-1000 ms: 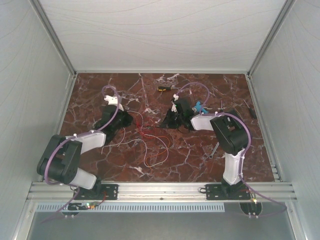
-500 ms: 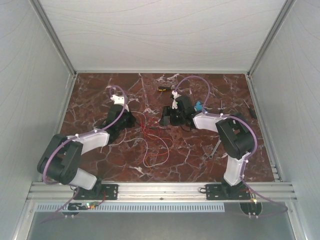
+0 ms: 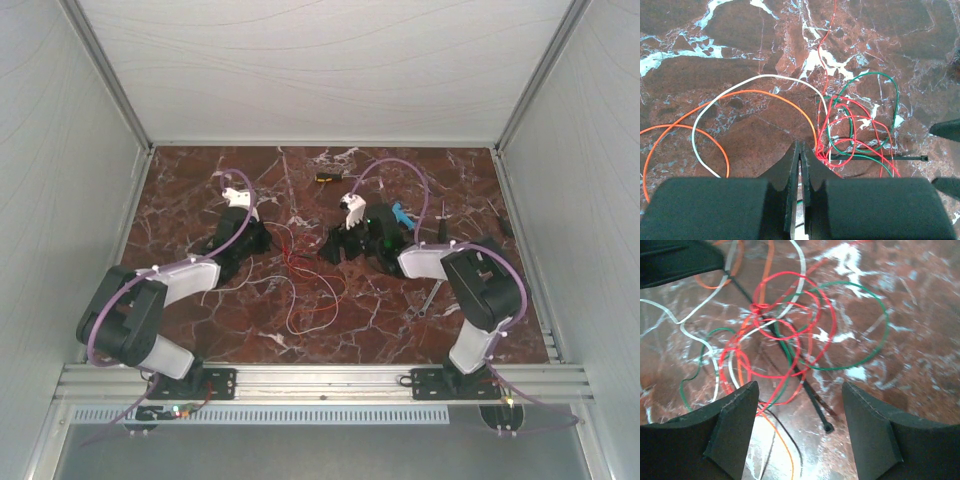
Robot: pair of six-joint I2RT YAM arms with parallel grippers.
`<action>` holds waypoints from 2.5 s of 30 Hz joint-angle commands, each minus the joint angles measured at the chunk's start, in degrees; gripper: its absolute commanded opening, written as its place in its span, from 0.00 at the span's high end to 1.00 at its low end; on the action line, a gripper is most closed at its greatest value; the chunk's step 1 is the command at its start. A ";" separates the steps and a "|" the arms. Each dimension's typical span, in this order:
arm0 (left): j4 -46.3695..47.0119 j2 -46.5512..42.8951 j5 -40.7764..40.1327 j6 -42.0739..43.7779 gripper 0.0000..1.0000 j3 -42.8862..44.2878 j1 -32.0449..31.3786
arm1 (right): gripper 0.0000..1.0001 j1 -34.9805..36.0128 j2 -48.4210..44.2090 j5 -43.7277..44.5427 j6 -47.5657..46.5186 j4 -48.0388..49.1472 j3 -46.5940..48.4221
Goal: Zip-tie the wires
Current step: Pick up the ribbon at the center of the board.
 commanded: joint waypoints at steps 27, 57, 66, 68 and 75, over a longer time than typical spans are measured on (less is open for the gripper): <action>0.22 -0.62 1.43 -3.47 1.00 2.70 -1.38 | 0.46 10.79 18.66 -6.14 -15.39 37.00 8.53; 0.17 -0.51 9.59 -2.69 1.00 2.72 -7.62 | 0.45 16.10 -2.20 11.48 -16.75 38.29 -17.92; -1.35 -0.79 6.54 -3.28 1.00 3.56 -8.43 | 0.49 14.04 4.47 8.32 -21.55 42.48 -13.22; -1.43 -0.99 6.44 -3.41 1.00 3.47 -8.43 | 0.49 14.00 6.76 8.04 -21.12 44.80 -12.26; -1.72 -1.12 7.15 -3.73 1.00 3.60 -8.43 | 0.51 14.00 12.04 7.95 -19.84 47.81 -8.95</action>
